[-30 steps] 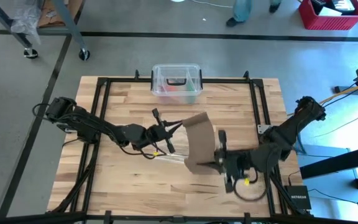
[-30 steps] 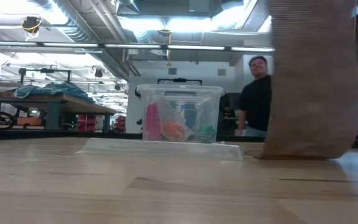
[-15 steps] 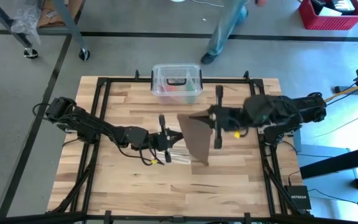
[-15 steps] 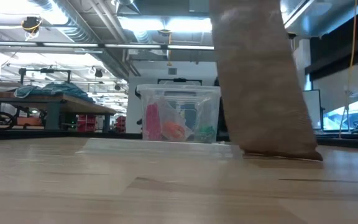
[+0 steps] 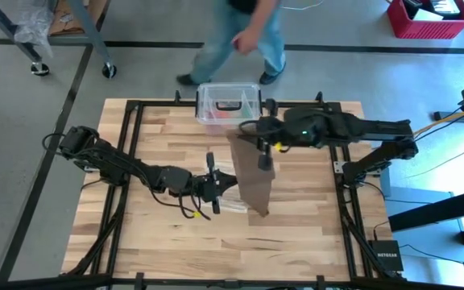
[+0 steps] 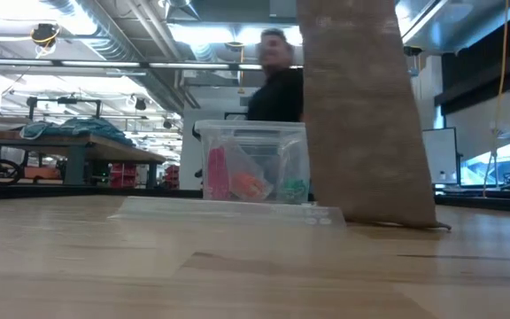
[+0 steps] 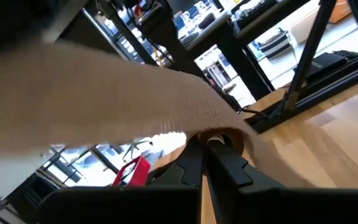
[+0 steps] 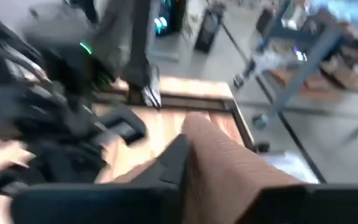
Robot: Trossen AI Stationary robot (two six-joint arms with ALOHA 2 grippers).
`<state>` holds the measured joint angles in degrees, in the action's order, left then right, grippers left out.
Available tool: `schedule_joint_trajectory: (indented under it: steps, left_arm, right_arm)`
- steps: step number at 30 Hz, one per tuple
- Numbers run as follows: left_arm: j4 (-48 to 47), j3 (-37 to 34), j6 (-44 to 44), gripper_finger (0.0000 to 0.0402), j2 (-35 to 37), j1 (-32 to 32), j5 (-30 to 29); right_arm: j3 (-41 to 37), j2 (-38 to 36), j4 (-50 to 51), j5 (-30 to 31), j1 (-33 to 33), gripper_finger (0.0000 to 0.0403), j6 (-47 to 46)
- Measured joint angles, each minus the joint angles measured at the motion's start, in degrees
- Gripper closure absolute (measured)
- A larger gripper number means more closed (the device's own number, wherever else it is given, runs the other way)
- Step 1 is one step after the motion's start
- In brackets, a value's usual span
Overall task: Roll bandage
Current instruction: Roll the brown bandage
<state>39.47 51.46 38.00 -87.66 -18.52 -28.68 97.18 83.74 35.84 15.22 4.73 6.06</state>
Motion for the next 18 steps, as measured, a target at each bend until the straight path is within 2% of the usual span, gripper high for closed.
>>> schedule_joint_trajectory:
  steps: [5, 9, 14, 18]
  left_arm:
    - [-0.03, 0.00, -0.02, 0.0401, 0.00, -0.01, 0.00]
    - [-0.45, 0.00, -0.81, 0.0401, 0.00, 0.02, 0.02]
    - [-0.44, 0.00, -1.69, 0.0401, 0.00, 0.11, 0.02]
    - [-0.42, 0.00, -1.85, 0.0401, 0.00, 0.13, -0.01]
  right_arm:
    - [-1.61, 2.63, 6.17, -0.28, -1.55, 0.0234, -3.58]
    - [-1.65, 3.44, 11.85, -0.37, -1.40, 0.0189, -7.08]
    - [-1.63, 3.12, 13.66, -4.16, 0.25, 0.0160, -10.14]
    - [-0.40, 2.56, 15.43, -4.42, 2.39, 0.0153, -10.27]
